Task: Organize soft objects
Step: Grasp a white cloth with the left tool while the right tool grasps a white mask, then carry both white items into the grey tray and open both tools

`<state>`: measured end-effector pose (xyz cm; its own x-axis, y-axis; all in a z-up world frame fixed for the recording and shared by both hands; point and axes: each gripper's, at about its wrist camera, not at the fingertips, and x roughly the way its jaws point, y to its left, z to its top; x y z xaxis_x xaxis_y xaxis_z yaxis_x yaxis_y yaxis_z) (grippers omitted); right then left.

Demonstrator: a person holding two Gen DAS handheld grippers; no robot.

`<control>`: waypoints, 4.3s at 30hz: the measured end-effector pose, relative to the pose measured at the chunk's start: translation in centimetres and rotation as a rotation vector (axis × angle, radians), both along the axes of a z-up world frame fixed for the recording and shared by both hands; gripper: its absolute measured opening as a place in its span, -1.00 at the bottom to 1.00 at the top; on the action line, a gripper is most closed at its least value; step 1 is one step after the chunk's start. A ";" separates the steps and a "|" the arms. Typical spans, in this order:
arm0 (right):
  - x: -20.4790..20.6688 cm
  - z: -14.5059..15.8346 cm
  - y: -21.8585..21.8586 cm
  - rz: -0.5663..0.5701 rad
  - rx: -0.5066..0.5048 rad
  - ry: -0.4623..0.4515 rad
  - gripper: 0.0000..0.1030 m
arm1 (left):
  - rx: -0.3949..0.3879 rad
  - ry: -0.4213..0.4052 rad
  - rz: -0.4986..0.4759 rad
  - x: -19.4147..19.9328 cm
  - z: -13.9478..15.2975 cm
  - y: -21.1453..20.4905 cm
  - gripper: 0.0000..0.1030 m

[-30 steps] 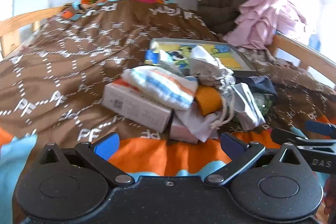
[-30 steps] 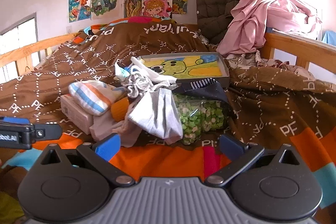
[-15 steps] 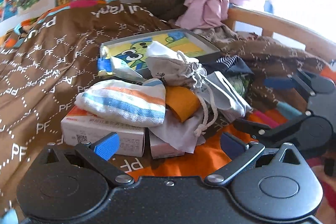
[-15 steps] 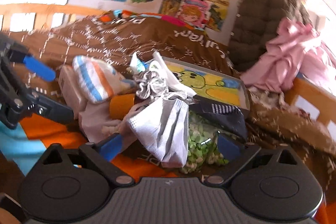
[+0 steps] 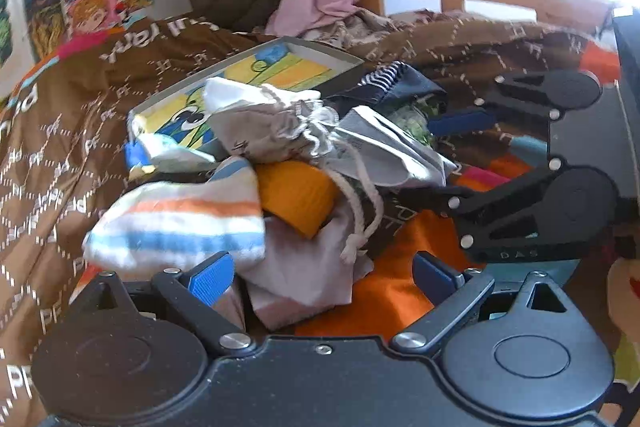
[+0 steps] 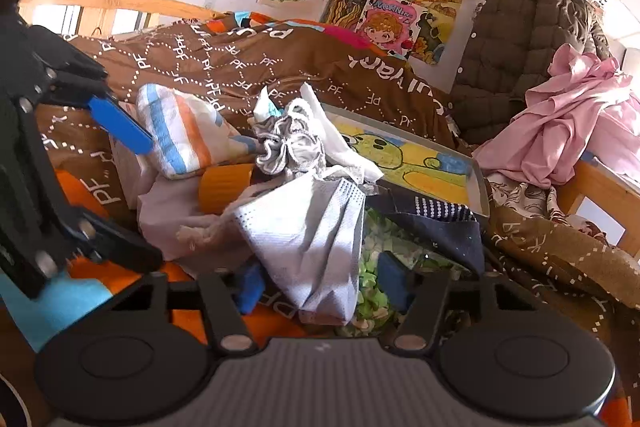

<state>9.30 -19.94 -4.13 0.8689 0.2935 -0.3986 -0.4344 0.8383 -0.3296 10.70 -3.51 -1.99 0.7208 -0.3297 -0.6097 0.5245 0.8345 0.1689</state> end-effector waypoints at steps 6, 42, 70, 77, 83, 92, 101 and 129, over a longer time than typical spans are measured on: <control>0.6 0.2 -0.7 0.031 0.034 -0.006 -0.44 | 0.102 0.014 -0.061 1.0 -0.9 -1.9 0.56; -1.4 3.4 -3.5 0.022 0.183 -0.095 -0.85 | -0.076 0.107 0.115 -1.6 1.7 -3.3 -0.99; -1.3 12.6 -3.2 -0.017 0.327 -0.218 -0.86 | -0.322 -0.104 0.207 3.2 17.3 0.7 -0.99; 9.8 13.0 -0.8 -0.025 0.346 -0.108 -0.86 | -0.307 -0.108 0.235 12.2 16.5 2.8 -0.99; 18.6 10.3 1.1 -0.054 0.327 -0.019 -0.86 | -0.309 -0.089 0.277 18.9 12.9 4.7 -0.99; 25.7 6.2 1.8 -0.086 0.348 0.225 -0.86 | -0.350 0.012 0.324 25.9 6.6 5.6 -0.99; 27.9 4.5 2.6 -0.122 0.328 0.343 -0.78 | -0.340 0.162 0.341 28.9 1.9 6.3 -0.98; 22.3 8.1 1.4 -0.131 0.316 0.247 0.84 | -0.472 0.009 0.417 21.3 4.8 8.8 0.47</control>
